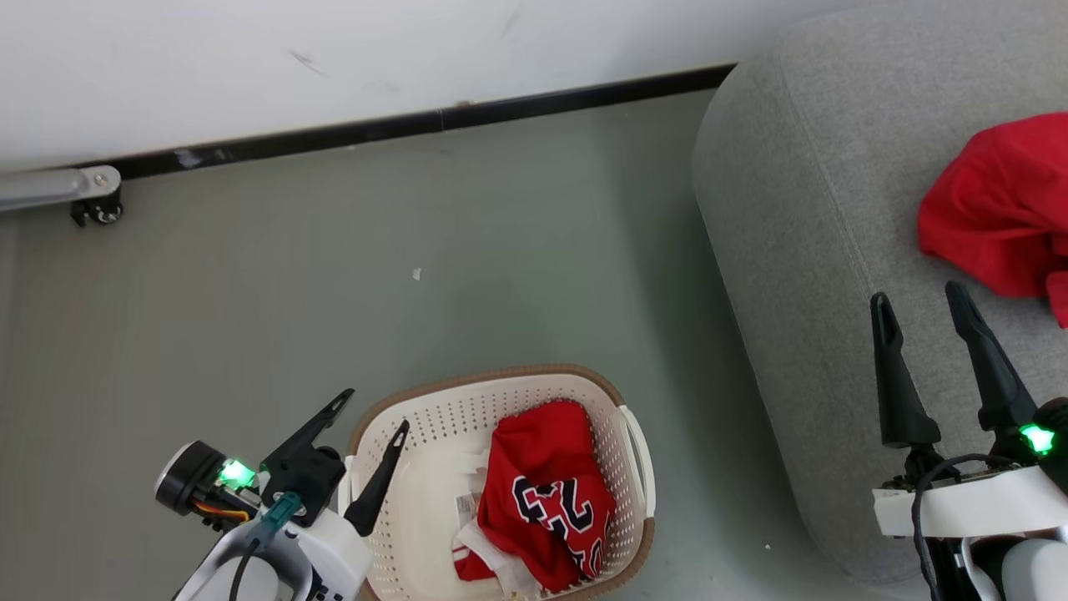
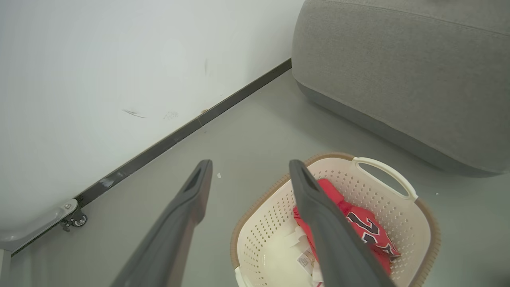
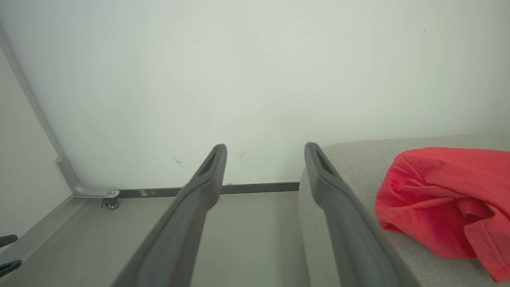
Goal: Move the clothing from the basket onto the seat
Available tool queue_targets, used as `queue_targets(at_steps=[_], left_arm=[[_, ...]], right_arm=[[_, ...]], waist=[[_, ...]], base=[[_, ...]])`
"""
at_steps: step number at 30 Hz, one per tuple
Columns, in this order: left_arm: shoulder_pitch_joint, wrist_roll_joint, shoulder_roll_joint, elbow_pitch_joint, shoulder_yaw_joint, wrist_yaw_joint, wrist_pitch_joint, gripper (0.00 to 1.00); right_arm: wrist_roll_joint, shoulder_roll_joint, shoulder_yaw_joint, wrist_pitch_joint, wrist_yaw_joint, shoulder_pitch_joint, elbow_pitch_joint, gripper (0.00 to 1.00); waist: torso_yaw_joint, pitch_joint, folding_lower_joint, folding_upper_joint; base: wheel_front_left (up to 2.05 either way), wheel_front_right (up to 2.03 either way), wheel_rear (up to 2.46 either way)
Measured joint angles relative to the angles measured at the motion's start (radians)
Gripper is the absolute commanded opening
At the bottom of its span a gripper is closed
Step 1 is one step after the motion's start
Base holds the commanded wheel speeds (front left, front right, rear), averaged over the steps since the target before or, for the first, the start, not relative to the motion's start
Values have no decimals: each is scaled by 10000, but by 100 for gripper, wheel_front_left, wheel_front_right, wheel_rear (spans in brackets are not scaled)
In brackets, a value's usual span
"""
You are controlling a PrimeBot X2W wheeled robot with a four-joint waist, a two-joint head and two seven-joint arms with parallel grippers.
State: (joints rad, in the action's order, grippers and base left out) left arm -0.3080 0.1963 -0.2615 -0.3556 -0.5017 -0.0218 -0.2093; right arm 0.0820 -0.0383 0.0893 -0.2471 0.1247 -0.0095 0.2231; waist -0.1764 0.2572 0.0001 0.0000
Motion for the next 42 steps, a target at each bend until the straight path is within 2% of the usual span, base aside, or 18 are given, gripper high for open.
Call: queue_targets(at_steps=[15, 33, 42], left_arm=[[-984, -928, 337, -1279, -1118, -443, 59, 100], [-2429, -2272, 433, -2968, -2286, -692, 58, 100], [-3013, -2472, 449, -3590, -2414, -702, -38, 100]], right_arm=[[50, 2, 238, -6, 0, -788, 560, 100], [545, 0, 451, -12, 0, -2067, 972, 100], [619, -4, 117, -38, 0, -2847, 1058, 100]], waist=[[-285, 1422, 0, 0], [-660, 3288, 0, 0], [-857, 4068, 0, 0]], base=[[0, 0, 0], [0, 0, 0], [0, 0, 0]])
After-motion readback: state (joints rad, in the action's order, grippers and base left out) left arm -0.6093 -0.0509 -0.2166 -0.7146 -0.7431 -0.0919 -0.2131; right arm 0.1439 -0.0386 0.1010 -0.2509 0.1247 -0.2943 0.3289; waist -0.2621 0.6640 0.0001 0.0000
